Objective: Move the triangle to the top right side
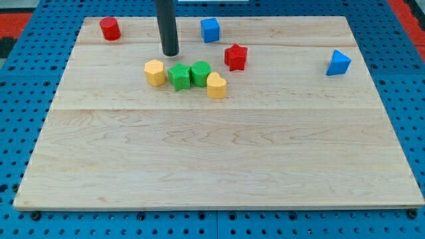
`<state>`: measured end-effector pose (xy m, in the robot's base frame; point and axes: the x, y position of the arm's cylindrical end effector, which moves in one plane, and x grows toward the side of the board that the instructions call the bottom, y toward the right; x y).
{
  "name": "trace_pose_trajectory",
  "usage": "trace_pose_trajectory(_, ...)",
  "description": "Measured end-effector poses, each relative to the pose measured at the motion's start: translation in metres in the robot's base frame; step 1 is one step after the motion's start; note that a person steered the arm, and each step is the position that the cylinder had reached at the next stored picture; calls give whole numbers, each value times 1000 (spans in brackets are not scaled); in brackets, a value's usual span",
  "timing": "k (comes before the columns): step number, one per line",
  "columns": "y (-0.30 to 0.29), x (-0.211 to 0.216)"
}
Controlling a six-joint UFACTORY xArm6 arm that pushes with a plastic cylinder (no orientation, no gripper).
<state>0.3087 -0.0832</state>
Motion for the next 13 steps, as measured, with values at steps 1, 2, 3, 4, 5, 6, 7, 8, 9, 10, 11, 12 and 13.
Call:
trace_pose_trajectory(1, 2, 15)
trace_pose_trajectory(2, 24, 33)
trace_pose_trajectory(3, 96, 47)
trace_pose_trajectory(4, 184, 60)
trace_pose_trajectory(5, 273, 63)
trace_pose_trajectory(6, 350, 63)
trace_pose_trajectory(7, 330, 46)
trace_pose_trajectory(8, 326, 7)
trace_pose_trajectory(9, 300, -17)
trace_pose_trajectory(10, 273, -48)
trace_pose_trajectory(11, 264, -35)
trace_pose_trajectory(12, 224, -36)
trace_pose_trajectory(13, 221, -43)
